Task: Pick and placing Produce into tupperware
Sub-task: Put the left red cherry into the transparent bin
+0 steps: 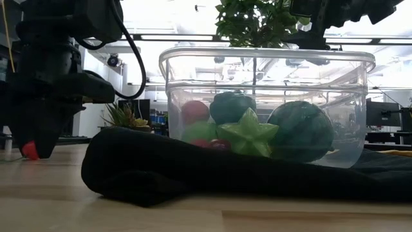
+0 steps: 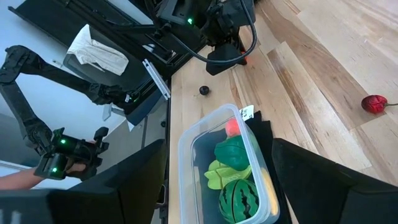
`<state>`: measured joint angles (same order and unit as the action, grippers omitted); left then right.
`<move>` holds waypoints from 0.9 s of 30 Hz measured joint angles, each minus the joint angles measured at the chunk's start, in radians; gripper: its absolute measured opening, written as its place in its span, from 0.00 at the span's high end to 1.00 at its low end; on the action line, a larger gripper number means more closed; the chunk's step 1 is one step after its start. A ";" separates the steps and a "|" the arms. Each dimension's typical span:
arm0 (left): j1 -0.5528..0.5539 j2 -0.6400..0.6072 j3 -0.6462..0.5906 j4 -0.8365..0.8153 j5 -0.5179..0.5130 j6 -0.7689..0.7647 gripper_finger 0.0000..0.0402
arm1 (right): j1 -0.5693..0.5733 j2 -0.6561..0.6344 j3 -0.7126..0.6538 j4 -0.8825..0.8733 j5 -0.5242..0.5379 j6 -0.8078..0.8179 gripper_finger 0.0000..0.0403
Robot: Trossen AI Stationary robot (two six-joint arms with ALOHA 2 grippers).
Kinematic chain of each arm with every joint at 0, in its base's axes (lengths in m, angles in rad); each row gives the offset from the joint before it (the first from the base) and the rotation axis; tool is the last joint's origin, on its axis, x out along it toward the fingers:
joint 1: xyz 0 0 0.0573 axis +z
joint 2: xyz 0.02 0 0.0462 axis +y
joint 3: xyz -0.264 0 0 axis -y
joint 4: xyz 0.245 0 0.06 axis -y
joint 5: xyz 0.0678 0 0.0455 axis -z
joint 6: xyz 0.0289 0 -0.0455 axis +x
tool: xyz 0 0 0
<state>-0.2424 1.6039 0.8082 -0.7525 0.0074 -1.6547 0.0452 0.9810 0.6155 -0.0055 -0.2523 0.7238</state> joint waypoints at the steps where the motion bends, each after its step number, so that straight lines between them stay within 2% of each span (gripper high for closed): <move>1: 0.000 0.000 0.000 0.000 0.000 0.000 0.73 | 0.000 0.000 0.000 0.000 0.000 0.000 0.30; 10: 0.000 0.000 0.000 -0.001 0.000 0.000 0.77 | 0.000 0.000 0.000 0.000 0.000 -0.003 0.30; 17: 0.000 0.000 0.000 0.000 0.000 0.000 0.74 | 0.000 0.000 0.000 0.000 0.001 -0.003 0.30; 27: 0.000 0.000 0.000 0.000 0.000 0.000 0.76 | 0.000 0.000 0.000 0.000 0.001 -0.007 0.30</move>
<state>-0.2420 1.6039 0.8082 -0.7528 0.0074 -1.6550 0.0452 0.9810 0.6155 -0.0055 -0.2516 0.7166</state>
